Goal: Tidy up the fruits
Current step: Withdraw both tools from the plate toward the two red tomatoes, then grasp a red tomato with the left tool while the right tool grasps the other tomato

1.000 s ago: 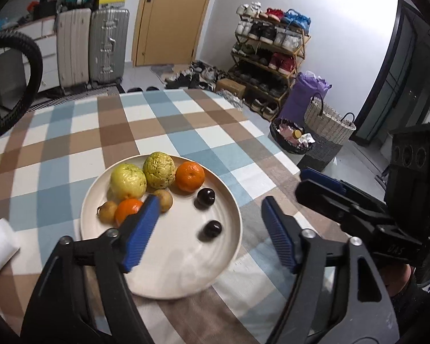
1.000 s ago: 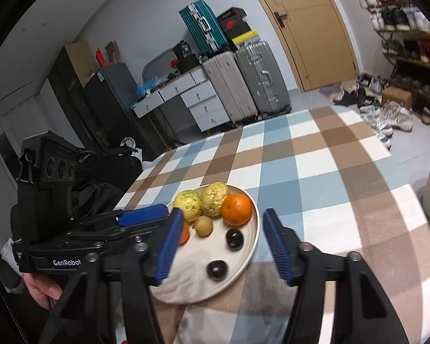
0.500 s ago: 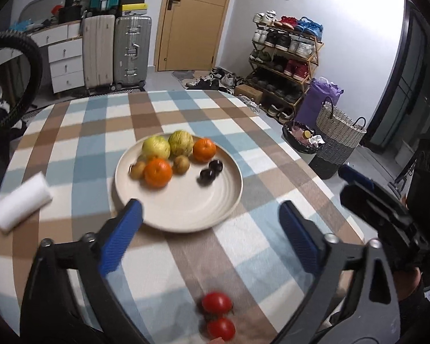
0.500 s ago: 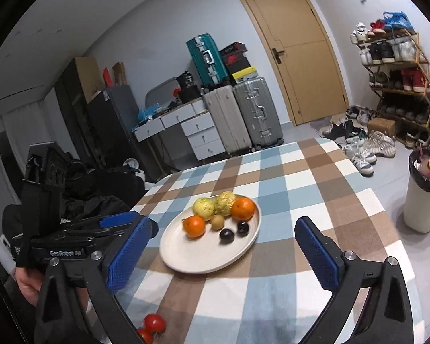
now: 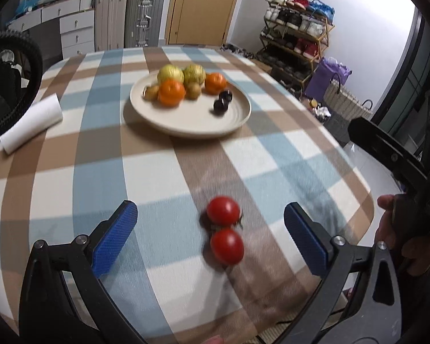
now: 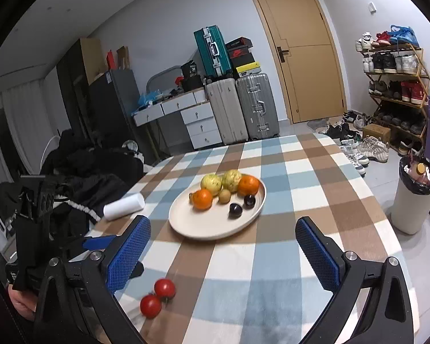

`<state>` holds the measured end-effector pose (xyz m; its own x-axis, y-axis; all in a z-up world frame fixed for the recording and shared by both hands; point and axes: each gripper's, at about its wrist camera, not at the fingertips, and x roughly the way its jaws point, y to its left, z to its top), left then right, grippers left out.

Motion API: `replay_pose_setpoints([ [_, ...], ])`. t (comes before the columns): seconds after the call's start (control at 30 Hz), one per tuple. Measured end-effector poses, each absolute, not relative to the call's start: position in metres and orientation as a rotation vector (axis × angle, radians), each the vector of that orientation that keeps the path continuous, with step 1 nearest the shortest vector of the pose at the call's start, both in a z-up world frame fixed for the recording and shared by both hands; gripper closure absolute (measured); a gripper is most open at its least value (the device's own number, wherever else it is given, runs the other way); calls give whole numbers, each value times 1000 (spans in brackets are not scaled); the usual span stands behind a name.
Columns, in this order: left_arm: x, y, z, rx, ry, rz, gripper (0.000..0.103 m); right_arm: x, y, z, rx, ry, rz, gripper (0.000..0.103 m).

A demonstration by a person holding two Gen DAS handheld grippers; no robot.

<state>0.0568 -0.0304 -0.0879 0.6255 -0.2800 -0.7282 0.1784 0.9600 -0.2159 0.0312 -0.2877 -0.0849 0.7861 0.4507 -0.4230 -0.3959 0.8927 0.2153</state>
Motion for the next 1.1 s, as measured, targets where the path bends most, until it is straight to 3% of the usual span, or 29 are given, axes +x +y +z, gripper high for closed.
replay_pose_setpoints([
  [0.43, 53, -40, -115, -87, 910, -306, 2, 18, -284, -122, 96, 595, 434, 0],
  [0.5, 53, -39, -114, -87, 900, -312, 7, 18, -285, -125, 99, 607, 433, 0],
  [0.67, 55, -38, -117, -85, 921, -339, 41, 17, -286, -131, 106, 624, 432, 0],
  [0.9, 55, -36, -119, -116, 937, -396, 75, 16, -281, -134, 105, 637, 441, 0],
  [1.1, 52, -35, -118, -108, 928, -411, 77, 17, -278, -137, 98, 647, 441, 0],
])
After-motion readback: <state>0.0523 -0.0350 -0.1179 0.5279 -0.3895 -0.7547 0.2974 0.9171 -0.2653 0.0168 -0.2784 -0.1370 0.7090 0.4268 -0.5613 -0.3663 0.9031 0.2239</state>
